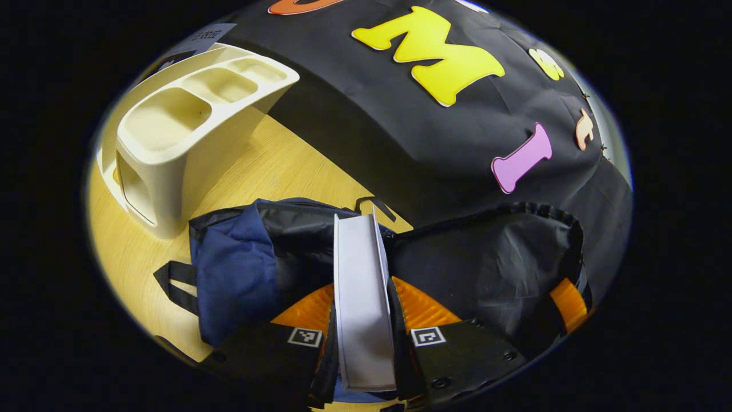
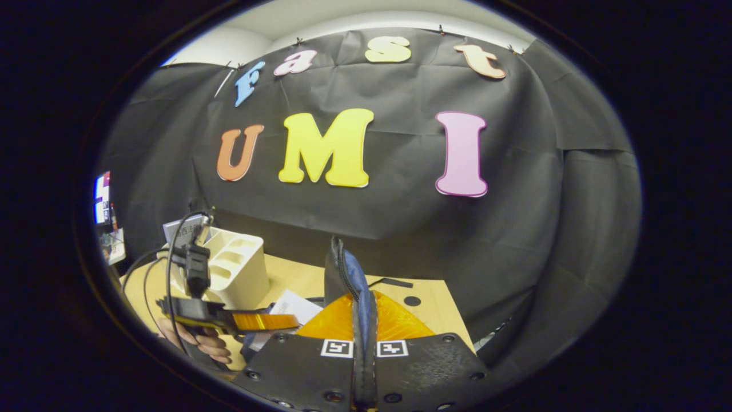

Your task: Open the schoolbag, grab two books from the bookshelf and put them into the schoolbag.

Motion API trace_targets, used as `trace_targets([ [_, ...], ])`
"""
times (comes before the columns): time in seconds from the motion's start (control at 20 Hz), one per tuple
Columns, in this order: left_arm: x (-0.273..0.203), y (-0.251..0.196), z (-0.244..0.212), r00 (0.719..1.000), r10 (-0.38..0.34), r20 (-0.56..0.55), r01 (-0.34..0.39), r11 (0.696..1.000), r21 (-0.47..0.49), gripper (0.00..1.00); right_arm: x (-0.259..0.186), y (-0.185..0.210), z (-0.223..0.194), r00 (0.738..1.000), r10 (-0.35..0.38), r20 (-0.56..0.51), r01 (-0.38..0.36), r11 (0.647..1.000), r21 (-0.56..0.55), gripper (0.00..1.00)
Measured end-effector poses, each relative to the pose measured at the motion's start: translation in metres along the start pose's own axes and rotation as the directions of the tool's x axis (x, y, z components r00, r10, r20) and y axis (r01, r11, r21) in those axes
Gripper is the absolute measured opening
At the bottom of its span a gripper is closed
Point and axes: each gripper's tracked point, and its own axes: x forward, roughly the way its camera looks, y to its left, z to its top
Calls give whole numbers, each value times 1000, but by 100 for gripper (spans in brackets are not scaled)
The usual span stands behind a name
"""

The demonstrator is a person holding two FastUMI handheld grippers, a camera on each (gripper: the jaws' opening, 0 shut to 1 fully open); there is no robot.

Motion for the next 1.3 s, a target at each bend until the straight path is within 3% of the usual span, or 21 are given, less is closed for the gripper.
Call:
trace_targets([
  [0.5,43,-5,-40,998,-64,11,65,993,-103,43,0,10,7,1000,10,20,-10,999,44,0],
  [0.55,44,-3,-41,999,-49,8,49,995,-87,44,0,12,7,1000,14,19,-15,999,48,0],
  [0.6,47,8,-45,1000,18,-4,-18,999,-36,45,1,13,5,1000,16,15,-17,999,50,0],
  [0.65,51,22,-50,995,93,-22,-92,995,32,55,2,12,3,1000,13,12,-14,999,52,0],
  [0.7,49,31,-55,993,117,-33,-116,992,43,60,3,11,1,1000,10,7,-11,998,54,0],
  [0.75,51,38,-58,989,137,-48,-135,990,36,72,3,11,-2,1000,9,1,-9,998,58,0],
  [0.8,51,48,-61,983,167,-76,-164,985,52,74,3,11,-4,1000,9,-5,-9,998,63,0],
  [0.9,47,50,-61,981,163,-104,-155,985,79,81,3,8,-9,1000,2,-13,-1,998,65,0],
  [1.0,36,59,-54,970,219,-104,-201,966,165,89,2,6,-13,1000,-6,-19,7,997,74,0],
  [1.1,25,63,-50,963,250,-104,-220,947,236,87,3,3,-18,999,-21,-25,23,996,81,0],
  [1.3,-2,67,-40,962,258,-86,-221,926,305,93,-1,1,-26,998,-42,-35,45,995,94,0],
])
